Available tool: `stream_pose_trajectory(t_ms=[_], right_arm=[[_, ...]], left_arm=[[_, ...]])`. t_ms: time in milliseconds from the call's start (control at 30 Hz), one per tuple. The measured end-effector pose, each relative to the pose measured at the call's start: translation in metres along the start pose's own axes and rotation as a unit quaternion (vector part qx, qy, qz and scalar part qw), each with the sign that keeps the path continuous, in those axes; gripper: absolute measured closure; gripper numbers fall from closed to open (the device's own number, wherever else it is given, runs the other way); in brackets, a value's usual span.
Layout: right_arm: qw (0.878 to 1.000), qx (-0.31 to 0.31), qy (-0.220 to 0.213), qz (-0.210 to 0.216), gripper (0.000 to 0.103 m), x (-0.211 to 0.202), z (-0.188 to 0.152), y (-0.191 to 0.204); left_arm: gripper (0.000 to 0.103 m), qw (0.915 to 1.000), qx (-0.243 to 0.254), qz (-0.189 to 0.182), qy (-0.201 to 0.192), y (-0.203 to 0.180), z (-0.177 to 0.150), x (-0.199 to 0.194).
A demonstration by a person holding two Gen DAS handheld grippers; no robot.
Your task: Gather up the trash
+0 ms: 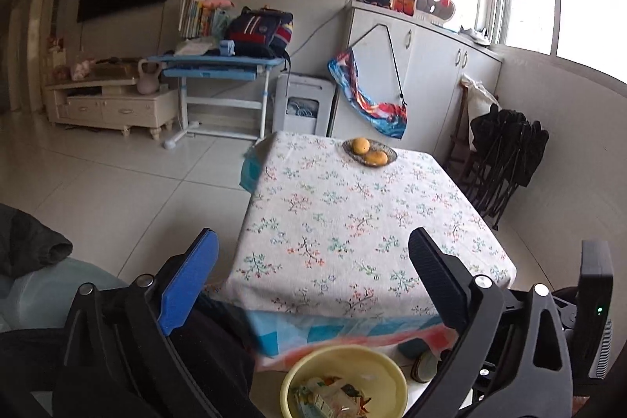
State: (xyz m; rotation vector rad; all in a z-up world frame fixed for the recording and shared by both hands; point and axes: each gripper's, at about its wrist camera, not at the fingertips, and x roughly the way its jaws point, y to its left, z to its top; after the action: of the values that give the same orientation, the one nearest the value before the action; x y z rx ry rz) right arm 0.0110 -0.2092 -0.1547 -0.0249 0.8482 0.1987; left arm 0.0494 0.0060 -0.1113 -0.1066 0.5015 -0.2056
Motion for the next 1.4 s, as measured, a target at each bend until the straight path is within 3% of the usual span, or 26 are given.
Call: stream_pose_trajectory(t_ms=[267,600,1067,1400], right_arm=[[0.994,0.005,-0.087,-0.069,0.008,-0.043,0.028,0.000],[0.981,0.046,-0.144,-0.122,0.007,-0.075,0.040,-0.009],[0.967,0.076,-0.201,-0.136,0.007,-0.116,0.052,-0.016],[0.963,0.079,-0.218,-0.136,0.007,-0.125,0.057,-0.013]], left_arm=[[0.007,0.9998,0.017,-0.003,-0.013,-0.015,0.015,-0.019],[0.007,0.9986,0.045,0.005,-0.026,-0.035,0.027,-0.035],[0.007,0.9953,0.083,0.002,-0.049,-0.069,0.046,-0.059],[0.007,0.9935,0.096,0.022,-0.057,-0.083,0.055,-0.070]])
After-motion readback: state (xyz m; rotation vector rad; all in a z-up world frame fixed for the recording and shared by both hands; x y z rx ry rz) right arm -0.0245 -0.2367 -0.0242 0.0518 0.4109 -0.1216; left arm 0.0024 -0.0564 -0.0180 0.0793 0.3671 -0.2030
